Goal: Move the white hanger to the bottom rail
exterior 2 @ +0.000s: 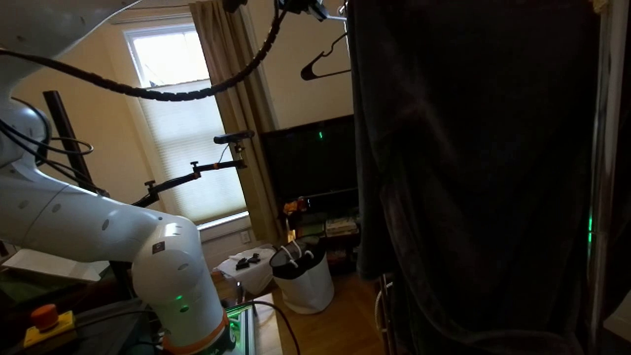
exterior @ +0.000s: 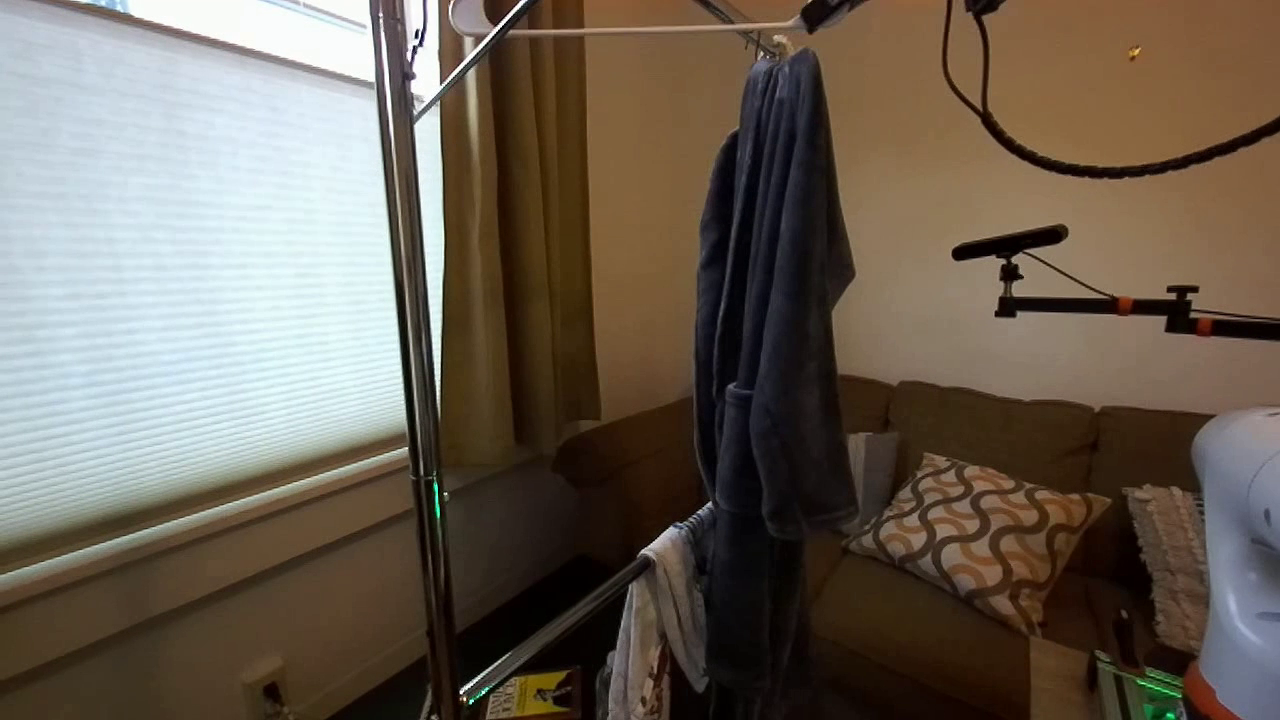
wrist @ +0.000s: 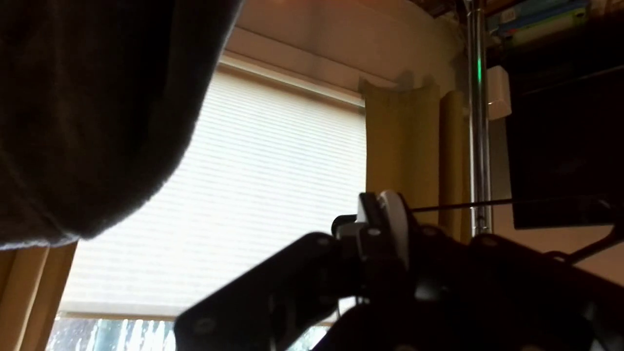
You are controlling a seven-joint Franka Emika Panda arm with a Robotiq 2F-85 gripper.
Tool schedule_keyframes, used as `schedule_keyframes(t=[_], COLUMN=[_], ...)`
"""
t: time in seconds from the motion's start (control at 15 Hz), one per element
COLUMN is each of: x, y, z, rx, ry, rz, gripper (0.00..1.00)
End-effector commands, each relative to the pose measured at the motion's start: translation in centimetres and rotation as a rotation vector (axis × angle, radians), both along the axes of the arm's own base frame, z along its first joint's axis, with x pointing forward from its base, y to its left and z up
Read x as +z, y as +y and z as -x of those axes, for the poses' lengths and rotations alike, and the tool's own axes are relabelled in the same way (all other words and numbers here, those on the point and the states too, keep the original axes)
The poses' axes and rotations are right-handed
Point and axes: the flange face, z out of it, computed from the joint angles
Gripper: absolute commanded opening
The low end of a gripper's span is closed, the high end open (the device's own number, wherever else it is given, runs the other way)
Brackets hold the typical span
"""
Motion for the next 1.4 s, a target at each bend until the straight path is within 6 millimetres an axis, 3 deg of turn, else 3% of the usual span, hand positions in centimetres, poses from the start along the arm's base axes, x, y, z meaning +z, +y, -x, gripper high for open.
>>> schedule_keyframes(t=[0.0,0.4,0.6,0.73,1.0,1.13,1.2,1.27,1.33], x=[-5.7,-20.8,-28.6,-32.4,-35.2,-35.0,-33.9,-35.3,-34.9], y=[0.6,2.3,1.2,-0.2,0.0,0.3,-0.4,0.4,0.2], z=[2.0,1.5,1.8,1.7,0.5,0.9,1.2,1.1,1.2], rx=[0.067,0.167,0.064,-0.024,-0.186,-0.238,-0.257,-0.203,-0.218], ry=[0.169,0.492,0.690,0.766,0.915,1.003,1.054,0.980,1.012], rz=[-0.022,-0.118,-0.079,-0.046,-0.012,-0.022,-0.044,-0.030,-0.034], gripper=[0.02,0.02,0.02,0.02,0.02,0.02,0.02,0.07,0.07])
